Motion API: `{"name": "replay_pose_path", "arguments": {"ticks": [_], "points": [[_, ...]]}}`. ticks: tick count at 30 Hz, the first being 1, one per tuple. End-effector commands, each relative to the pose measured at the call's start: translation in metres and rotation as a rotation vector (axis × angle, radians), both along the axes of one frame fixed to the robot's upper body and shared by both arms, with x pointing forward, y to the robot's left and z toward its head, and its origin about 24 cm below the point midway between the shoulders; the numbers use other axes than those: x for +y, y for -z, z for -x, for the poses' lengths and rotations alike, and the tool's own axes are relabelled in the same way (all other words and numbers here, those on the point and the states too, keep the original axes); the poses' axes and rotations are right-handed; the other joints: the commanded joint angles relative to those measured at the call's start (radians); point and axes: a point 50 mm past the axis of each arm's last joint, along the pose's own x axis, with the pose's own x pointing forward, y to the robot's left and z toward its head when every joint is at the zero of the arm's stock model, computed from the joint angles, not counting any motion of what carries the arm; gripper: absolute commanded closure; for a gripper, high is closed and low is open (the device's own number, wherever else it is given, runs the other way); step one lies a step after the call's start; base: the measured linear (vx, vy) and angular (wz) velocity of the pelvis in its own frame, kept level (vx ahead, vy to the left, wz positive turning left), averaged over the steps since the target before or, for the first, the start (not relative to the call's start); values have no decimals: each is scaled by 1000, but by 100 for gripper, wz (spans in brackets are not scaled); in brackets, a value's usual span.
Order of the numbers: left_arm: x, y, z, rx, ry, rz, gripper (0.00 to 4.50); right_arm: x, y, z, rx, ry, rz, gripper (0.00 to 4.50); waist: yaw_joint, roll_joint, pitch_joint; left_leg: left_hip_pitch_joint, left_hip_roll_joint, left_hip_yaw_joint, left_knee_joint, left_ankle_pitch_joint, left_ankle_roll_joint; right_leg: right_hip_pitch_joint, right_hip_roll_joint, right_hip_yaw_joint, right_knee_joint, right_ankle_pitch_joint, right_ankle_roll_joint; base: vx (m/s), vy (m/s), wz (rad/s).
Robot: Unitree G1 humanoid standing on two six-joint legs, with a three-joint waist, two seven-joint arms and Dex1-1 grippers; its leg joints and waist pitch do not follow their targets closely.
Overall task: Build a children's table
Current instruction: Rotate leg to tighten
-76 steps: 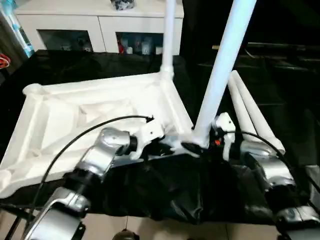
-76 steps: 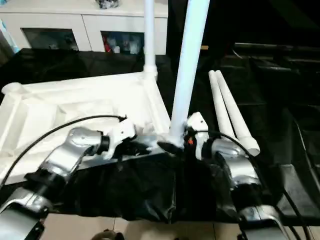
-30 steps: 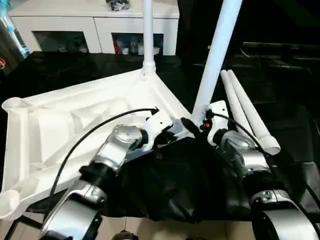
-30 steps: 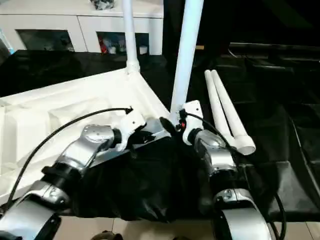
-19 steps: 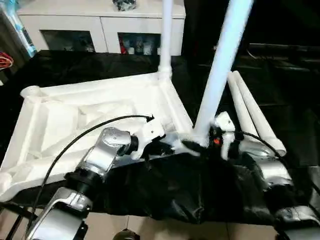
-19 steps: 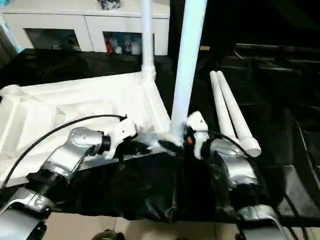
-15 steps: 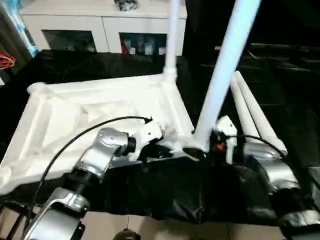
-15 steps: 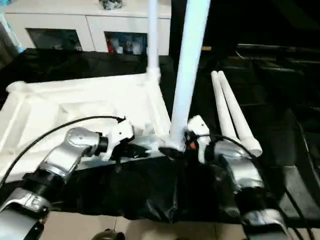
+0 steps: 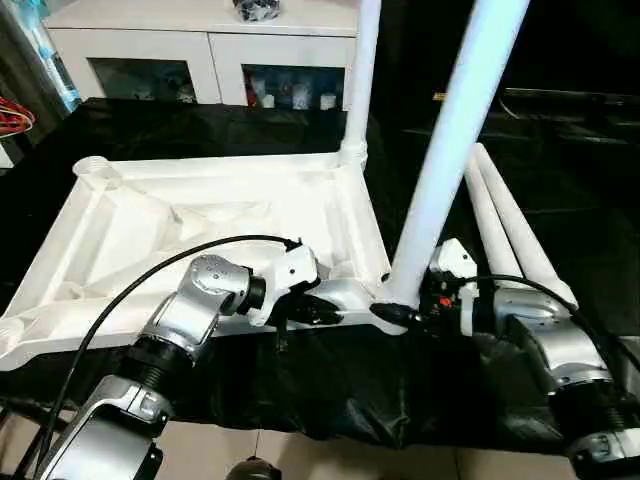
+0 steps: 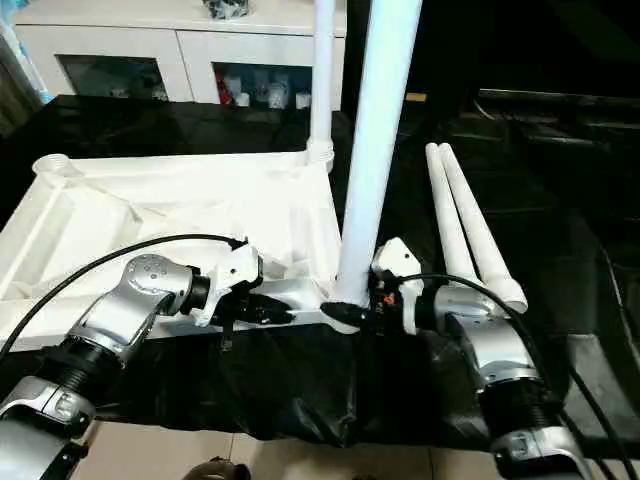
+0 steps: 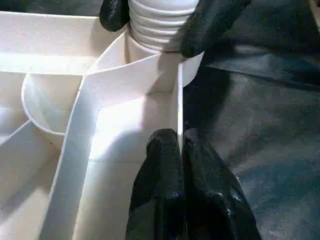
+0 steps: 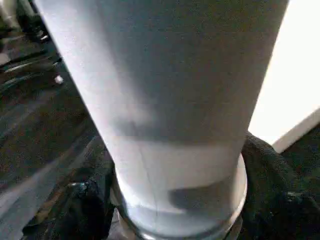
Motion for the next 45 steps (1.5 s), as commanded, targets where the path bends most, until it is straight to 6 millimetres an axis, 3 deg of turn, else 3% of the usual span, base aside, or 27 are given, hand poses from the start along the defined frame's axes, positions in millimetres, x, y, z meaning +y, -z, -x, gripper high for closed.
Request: {"name": "replay_pose_path", "arguments": {"ticks": [1, 3, 4, 6, 13, 15, 18, 23, 27, 39, 45], "points": [[-19, -16, -9, -74, -38, 86, 450, 12, 9, -11, 5, 115, 41, 174, -8, -11, -68, 13, 52, -19, -66, -228, 39, 46, -80, 43, -74, -298, -208, 0, 0, 0], [-25, -17, -14, -89, -87, 87, 450, 13, 13, -20, -6, 224, 70, 174, -21, -10, -66, 17, 50, -19, -67, -247, 20, 42, -79, 43, -79, -329, -202, 0, 0, 0], [-29, -18, -17, -99, -117, 85, 450, 13, 15, -23, -1, 273, 74, 174, -23, -12, -66, 16, 47, -20, -66, -250, 17, 48, -80, 43, -82, -346, -194, 0, 0, 0], [-36, -20, -22, -112, -175, 89, 450, 17, 17, -28, 6, 348, 66, 175, -26, -9, -68, 18, 48, -18, -64, -242, 22, 42, -80, 46, -83, -337, -192, 0, 0, 0], [-62, -21, -29, -137, -302, 104, 450, 36, 21, -40, 11, 488, 36, 175, -26, -9, -74, 12, 47, -17, -60, -190, 44, 50, -78, 44, -71, -223, -217, 0, 0, 0], [-64, -20, -28, -141, -287, 100, 450, 38, 20, -42, 15, 490, 10, 119, -25, -11, -75, 9, 47, -16, -58, -174, 58, 53, -77, 44, -67, -183, -225, 0, 0, 0], [-62, -20, -25, -136, -255, 101, 450, 37, 17, -41, 36, 466, -39, 96, -24, -10, -74, 9, 47, -16, -57, -169, 78, 54, -75, 43, -65, -159, -235, 0, 0, 0], [-52, -19, -21, -135, -189, 103, 450, 27, 16, -37, -1, 397, -15, 52, -23, -8, -73, 11, 50, -17, -60, -194, 71, 54, -77, 43, -69, -198, -229, 0, 0, 0], [-44, -18, -14, -115, -116, 113, 450, 18, 12, -32, -45, 329, -19, 52, -19, -8, -76, 11, 52, -16, -58, -180, 77, 56, -78, 43, -63, -159, -242, 0, 0, 0], [-20, -18, -2, -67, 34, 102, 450, 7, 5, 0, -16, -17, -42, 52, -3, -7, -75, 10, 55, -14, -59, -204, 81, 53, -77, 43, -67, -215, -228, 0, 0, 0], [-11, -18, 0, -50, 67, 83, 450, 6, 6, 10, 17, -106, -18, 106, 7, -6, -76, 13, 57, -15, -59, -200, 72, 50, -76, 44, -66, -223, -225, 0, 0, 0]]}}
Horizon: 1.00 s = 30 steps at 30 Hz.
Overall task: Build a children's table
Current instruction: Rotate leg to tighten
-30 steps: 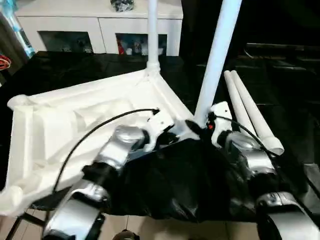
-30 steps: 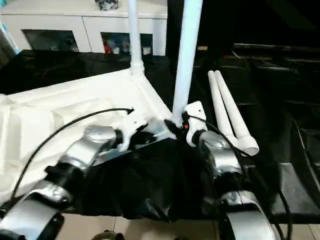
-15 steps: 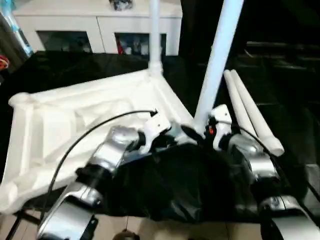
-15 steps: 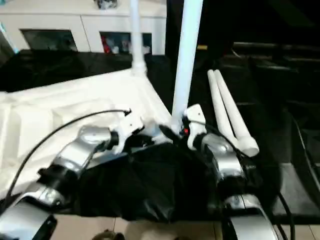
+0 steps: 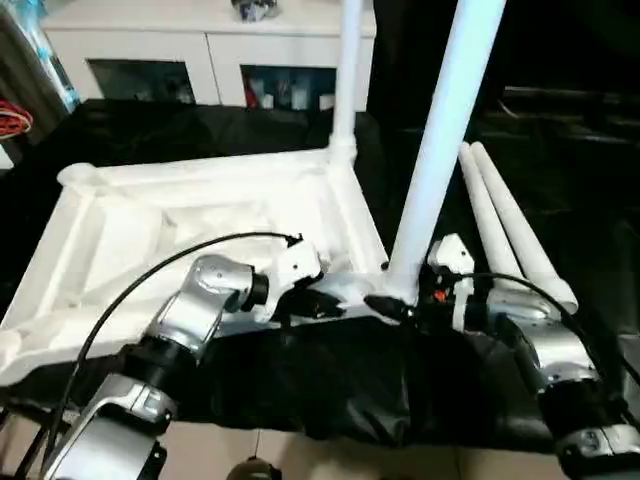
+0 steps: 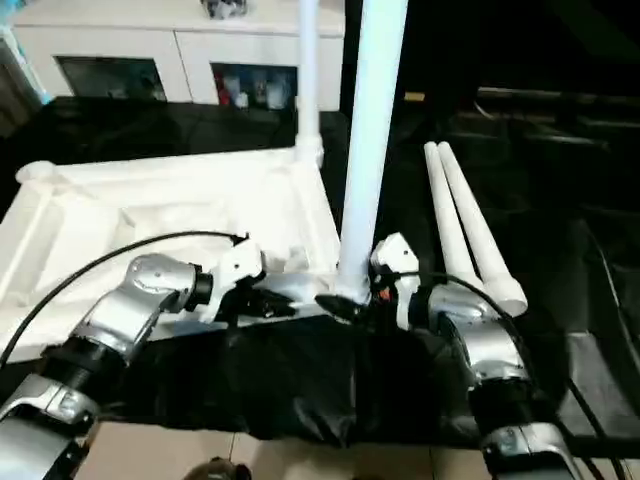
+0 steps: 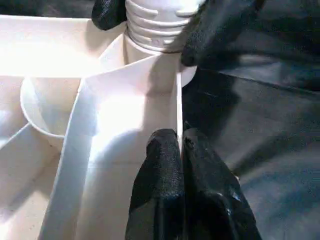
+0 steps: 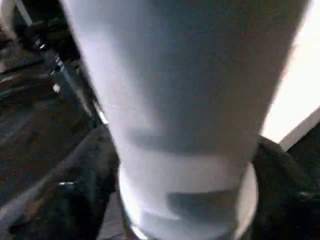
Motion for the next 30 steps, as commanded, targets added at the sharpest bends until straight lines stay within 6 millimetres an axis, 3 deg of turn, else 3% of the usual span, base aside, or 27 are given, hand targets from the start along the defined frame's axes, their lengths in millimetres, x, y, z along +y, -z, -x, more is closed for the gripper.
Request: {"name": "replay_pose_path", "arguments": {"ticks": [1, 10, 13, 17, 19, 23, 27, 30], "points": [[-10, -17, -1, -66, 49, 76, 450, 10, 5, 7, 33, -81, 4, 121, 0, -8, -76, 16, 57, -15, -60, -204, 70, 48, -76, 44, -66, -221, -227, 0, 0, 0], [-11, -16, -2, -59, 36, 74, 450, 12, 7, 10, 45, -83, 22, 171, 4, -9, -75, 15, 56, -15, -59, -199, 66, 48, -77, 45, -65, -218, -226, 0, 0, 0], [-16, -16, -5, -71, -10, 80, 450, 14, 10, 1, 31, 16, 22, 172, 1, -10, -74, 14, 56, -17, -61, -206, 57, 48, -79, 45, -67, -236, -220, 0, 0, 0], [-30, -17, -21, -114, -166, 71, 450, 17, 20, -23, 17, 348, 64, 173, -13, -11, -70, 18, 49, -19, -66, -236, 23, 45, -79, 43, -77, -316, -200, 0, 0, 0], [-36, -18, -26, -124, -216, 72, 450, 20, 23, -28, 30, 430, 73, 173, -22, -12, -68, 20, 46, -19, -65, -258, 11, 44, -80, 43, -83, -357, -188, 0, 0, 0], [-50, -21, -35, -146, -328, 81, 450, 33, 28, -36, 40, 534, 89, 173, -28, -12, -72, 18, 45, -19, -63, -237, 18, 46, -78, 44, -81, -320, -186, 0, 0, 0], [-59, -22, -31, -159, -286, 94, 450, 44, 24, -39, 30, 525, 33, 173, -26, -10, -74, 14, 47, -18, -62, -210, 42, 49, -79, 45, -75, -259, -197, 0, 0, 0], [-59, -22, -29, -154, -255, 100, 450, 46, 21, -40, 49, 511, -23, 104, -27, -12, -73, 12, 47, -17, -61, -200, 56, 51, -77, 44, -71, -223, -208, 0, 0, 0]]}}
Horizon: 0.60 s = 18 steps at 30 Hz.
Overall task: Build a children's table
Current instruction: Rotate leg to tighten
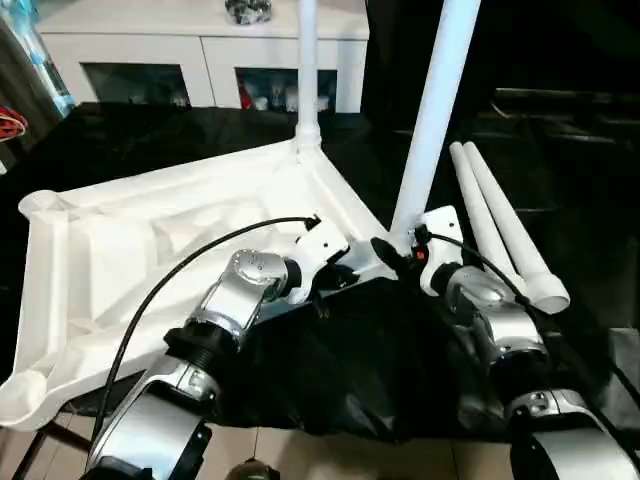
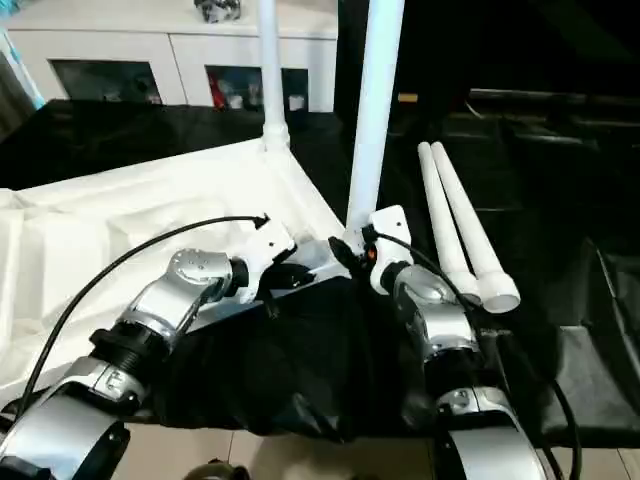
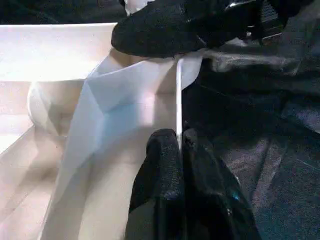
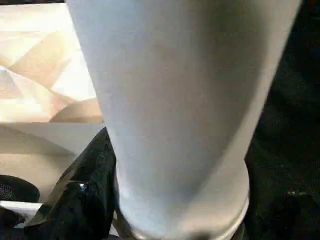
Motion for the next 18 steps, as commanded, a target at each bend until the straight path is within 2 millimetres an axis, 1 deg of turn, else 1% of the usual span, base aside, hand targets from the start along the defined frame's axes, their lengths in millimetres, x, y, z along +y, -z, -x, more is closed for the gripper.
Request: {"name": "replay_pose_path", "arguments": {"ticks": [1, 2, 3, 4, 5, 6, 7, 8, 10, 12, 13, 15, 17, 18], "points": [[-20, -23, -1, -90, 71, 90, 450, 23, 14, 8, 82, -93, -45, 102, -1, -12, -73, 11, 47, -17, -63, -201, 59, 50, -77, 43, -72, -226, -208, 0, 0, 0], [-16, -22, 0, -88, 93, 85, 450, 20, 12, 8, 64, -116, -48, 95, -1, -9, -72, 11, 48, -17, -63, -206, 60, 49, -78, 43, -73, -232, -209, 0, 0, 0], [-15, -21, 1, -86, 101, 84, 450, 19, 11, 8, 51, -123, -41, 95, 0, -10, -73, 11, 48, -17, -63, -210, 60, 50, -78, 43, -73, -237, -208, 0, 0, 0], [-13, -21, 2, -87, 115, 83, 450, 16, 10, 8, 39, -131, -28, 70, -1, -10, -72, 11, 49, -18, -63, -206, 60, 50, -78, 43, -72, -235, -208, 0, 0, 0], [-11, -21, 3, -84, 127, 83, 450, 14, 9, 9, 31, -141, -20, 61, -1, -9, -73, 10, 49, -18, -63, -203, 59, 51, -78, 43, -71, -230, -210, 0, 0, 0], [-10, -21, 4, -81, 141, 83, 450, 12, 9, 9, 25, -156, -16, 56, -1, -10, -75, 10, 50, -18, -62, -196, 62, 52, -79, 43, -68, -208, -216, 0, 0, 0], [-9, -21, 5, -79, 149, 83, 450, 11, 9, 10, 22, -166, -16, 56, -1, -10, -74, 9, 50, -17, -62, -190, 66, 52, -78, 43, -68, -201, -219, 0, 0, 0], [-8, -21, 5, -78, 153, 83, 450, 11, 8, 10, 21, -174, -15, 56, -1, -9, -75, 11, 50, -17, -61, -183, 71, 51, -77, 43, -65, -185, -227, 0, 0, 0], [-2, -21, 10, -69, 205, 88, 450, 4, 6, 18, 11, -285, -2, 56, 2, -9, -76, 9, 51, -16, -59, -171, 80, 54, -77, 43, -62, -156, -234, 0, 0, 0], [3, -20, 12, -58, 231, 84, 450, 0, 5, 24, 13, -363, 0, 56, 6, -7, -78, 10, 54, -14, -56, -154, 98, 52, -73, 42, -56, -110, -246, 0, 0, 0], [5, -20, 14, -56, 254, 84, 450, -2, 4, 28, 19, -415, -4, 56, 8, -7, -77, 10, 55, -15, -57, -154, 100, 52, -73, 42, -55, -105, -248, 0, 0, 0], [7, -20, 15, -52, 270, 82, 450, -3, 3, 32, 23, -453, -6, 56, 11, -7, -77, 9, 56, -14, -56, -163, 107, 52, -72, 41, -55, -109, -253, 0, 0, 0], [12, -20, 18, -41, 306, 76, 450, -7, 2, 39, 32, -534, -7, 56, 13, -5, -74, 11, 57, -14, -58, -196, 95, 50, -74, 41, -62, -162, -247, 0, 0, 0], [15, -20, 19, -34, 321, 68, 450, -9, 1, 42, 31, -561, 3, 56, 13, -6, -73, 9, 58, -15, -59, -207, 89, 50, -75, 41, -62, -182, -243, 0, 0, 0]]}}
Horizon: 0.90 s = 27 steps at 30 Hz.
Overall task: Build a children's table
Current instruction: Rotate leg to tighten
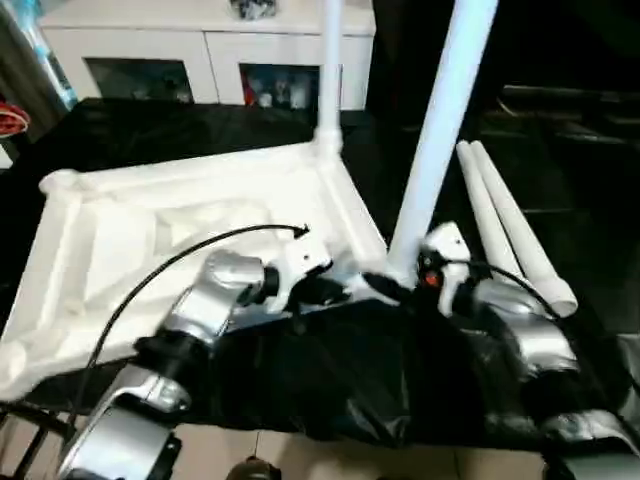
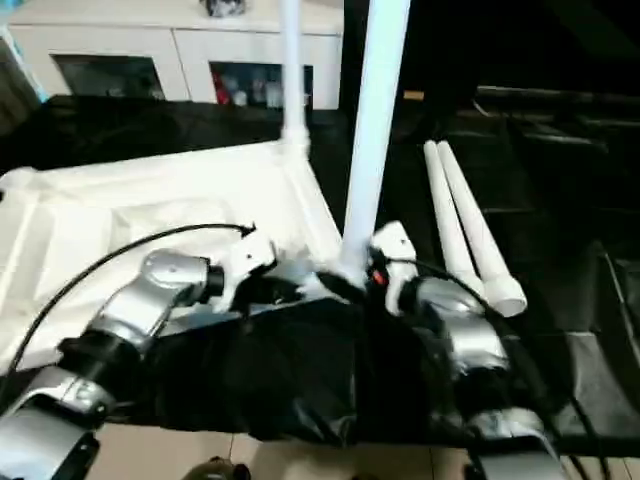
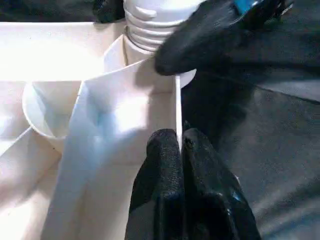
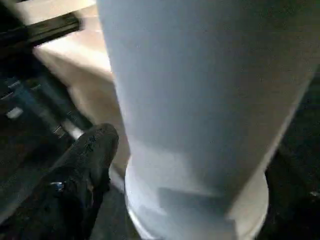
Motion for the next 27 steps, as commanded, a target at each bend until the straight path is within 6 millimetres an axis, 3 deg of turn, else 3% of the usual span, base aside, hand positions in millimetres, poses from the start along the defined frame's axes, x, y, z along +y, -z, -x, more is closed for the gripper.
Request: {"name": "replay_pose_path", "arguments": {"ticks": [1, 6, 17, 20, 21, 24, 27], "points": [[-11, -17, 3, -53, 94, 75, 450, 10, 5, 11, 42, -130, 1, 56, 3, -5, -72, 18, 57, -15, -64, -211, 84, 52, -76, 43, -64, -192, -241, 0, 0, 0], [-2, -18, 5, -28, 135, 53, 450, 7, 4, 22, 75, -228, 12, 90, 5, -5, -72, 20, 57, -16, -66, -236, 65, 49, -76, 44, -68, -233, -230, 0, 0, 0], [-2, -17, 6, -18, 133, 62, 450, 10, 5, 24, 86, -231, 27, 165, 17, -5, -74, 18, 57, -17, -64, -211, 63, 49, -78, 44, -63, -198, -235, 0, 0, 0], [-6, -17, 3, -26, 96, 69, 450, 11, 8, 18, 77, -153, 44, 170, 15, -6, -72, 19, 57, -17, -66, -225, 54, 47, -79, 45, -66, -223, -229, 0, 0, 0], [-12, -18, -4, -48, 36, 71, 450, 11, 12, 6, 67, -11, 74, 172, 12, -5, -72, 19, 56, -19, -67, -226, 45, 46, -80, 45, -66, -234, -228, 0, 0, 0], [-21, -20, -11, -74, -31, 79, 450, 11, 18, -6, 91, 168, 79, 173, -3, -9, -68, 25, 50, -19, -70, -265, 14, 43, -80, 44, -78, -315, -205, 0, 0, 0], [-29, -21, -16, -80, -85, 89, 450, 15, 20, -10, 100, 243, 62, 174, -10, -11, -69, 22, 49, -21, -70, -260, 18, 46, -81, 44, -81, -330, -188, 0, 0, 0]]}}
